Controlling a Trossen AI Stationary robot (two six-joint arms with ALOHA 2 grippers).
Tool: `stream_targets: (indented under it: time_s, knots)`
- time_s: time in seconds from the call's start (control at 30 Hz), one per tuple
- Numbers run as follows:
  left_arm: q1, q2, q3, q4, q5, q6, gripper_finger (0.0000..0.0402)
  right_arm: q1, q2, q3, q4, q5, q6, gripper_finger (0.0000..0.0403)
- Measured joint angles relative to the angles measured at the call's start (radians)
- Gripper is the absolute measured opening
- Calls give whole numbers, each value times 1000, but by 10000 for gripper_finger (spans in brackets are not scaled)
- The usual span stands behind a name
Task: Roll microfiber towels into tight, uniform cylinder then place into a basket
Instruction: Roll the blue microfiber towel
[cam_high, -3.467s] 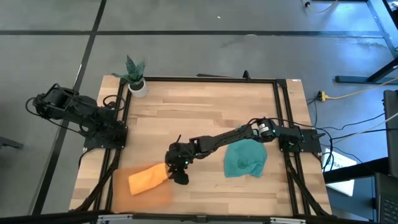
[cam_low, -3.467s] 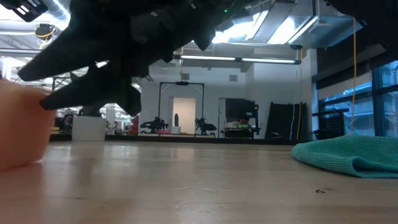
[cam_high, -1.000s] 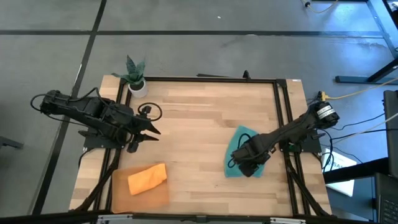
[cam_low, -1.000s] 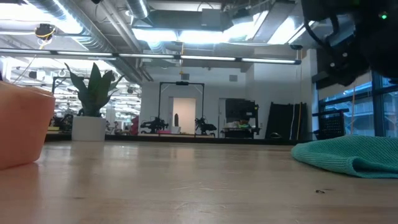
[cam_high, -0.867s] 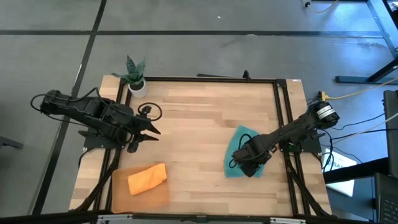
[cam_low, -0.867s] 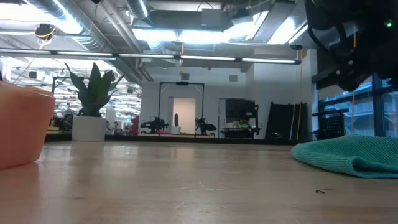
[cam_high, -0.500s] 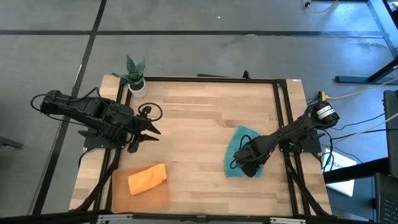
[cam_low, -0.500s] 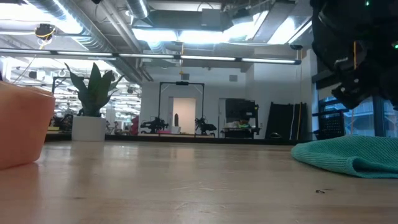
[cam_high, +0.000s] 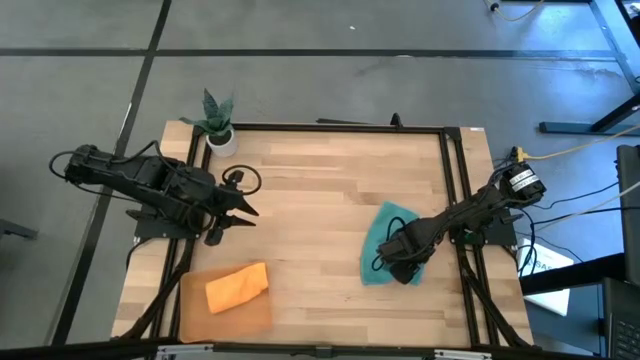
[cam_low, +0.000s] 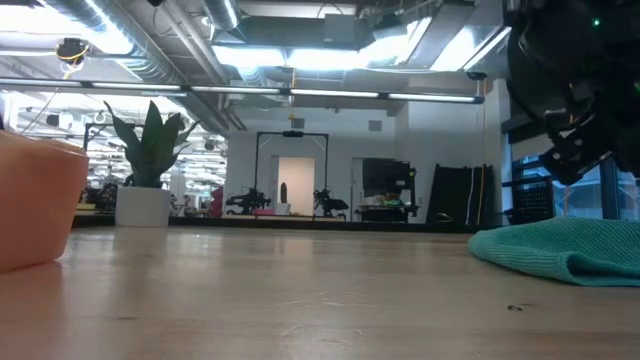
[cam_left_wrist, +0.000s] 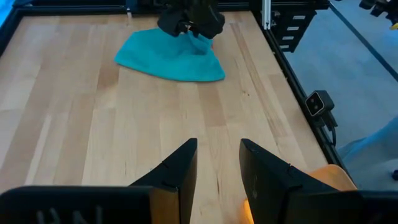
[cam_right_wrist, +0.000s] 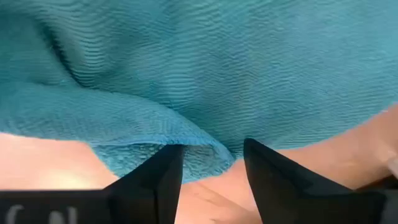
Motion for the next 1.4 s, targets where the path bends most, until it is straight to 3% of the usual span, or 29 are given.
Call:
stream_targets:
  time_s: [0.13, 0.37, 0.5, 0.8, 1.03, 1.4]
  knots:
    - [0, 0, 0, 0, 0, 0, 110, 0, 0, 0, 42, -14, -1, 137]
    - [0, 0, 0, 0, 0, 1, 110, 0, 0, 4, 97, -40, 7, 14]
    - [0, 0, 0, 0, 0, 1, 110, 0, -3, 62, 88, -21, 5, 15]
    - [0, 10, 0, 2, 0, 15, 110, -22, -6, 323, -91, 193, -28, 9]
    - [0, 97, 0, 16, 0, 84, 110, -84, -7, 492, -166, 358, -89, 5]
    - [0, 194, 0, 77, 24, 114, 110, -233, -7, 568, -147, 415, -255, 5]
